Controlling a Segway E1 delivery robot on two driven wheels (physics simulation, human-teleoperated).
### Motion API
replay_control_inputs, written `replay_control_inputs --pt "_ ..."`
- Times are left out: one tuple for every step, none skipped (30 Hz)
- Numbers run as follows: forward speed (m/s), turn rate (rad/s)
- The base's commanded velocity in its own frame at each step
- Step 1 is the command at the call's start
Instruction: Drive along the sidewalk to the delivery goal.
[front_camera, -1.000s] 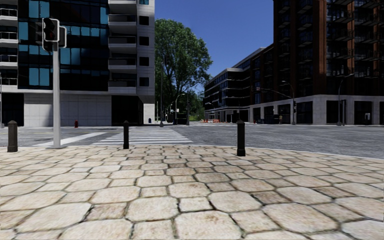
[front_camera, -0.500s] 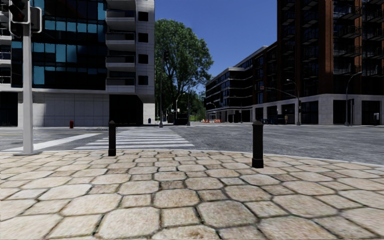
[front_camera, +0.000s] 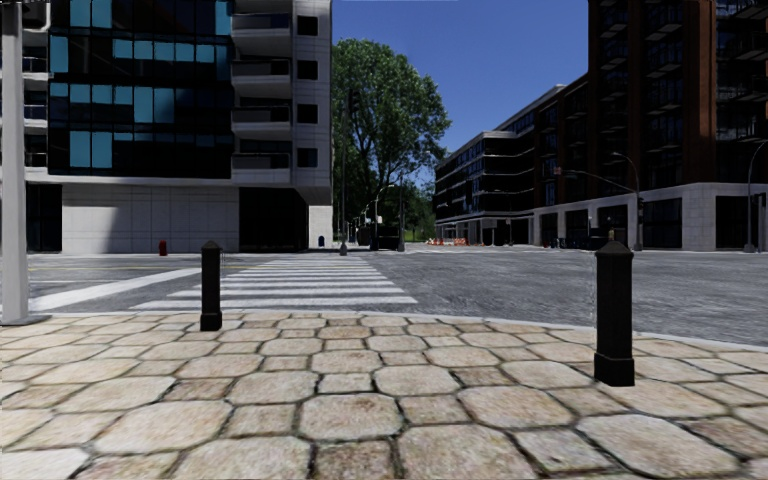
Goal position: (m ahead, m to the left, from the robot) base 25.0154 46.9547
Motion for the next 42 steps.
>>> replay_control_inputs --pt "2.0 0.0" --pt "2.0 0.0" --pt "2.0 0.0" --pt "2.0 0.0" --pt "2.0 0.07" --pt "2.0 0.25" --pt "2.0 0.25" --pt "2.0 0.43" --pt "2.0 0.58" --pt "2.0 0.61" --pt "2.0 0.62" --pt "2.0 0.47" --pt "2.0 0.47" --pt "2.0 0.04" --pt "2.0 0.01" --pt "2.0 0.0" --pt "2.0 0.0" --pt "2.0 0.0" --pt "2.0 0.0" --pt "2.0 0.0" --pt "2.0 0.0" --pt "2.0 0.0" --pt "2.0 0.0" --pt "2.0 0.0" --pt "2.0 0.0" --pt "2.0 0.0" --pt "2.0 0.0" --pt "2.0 0.0" --pt "2.0 0.15" --pt "2.0 0.25" --pt "2.0 0.25" --pt "2.0 0.28" --pt "2.0 0.29" --pt "2.0 0.29" --pt "2.0 0.25" --pt "2.0 0.25" --pt "2.0 0.16" --pt "2.0 0.05" --pt "2.0 0.01" --pt "2.0 0.0" --pt "2.0 0.0" --pt "2.0 0.0"
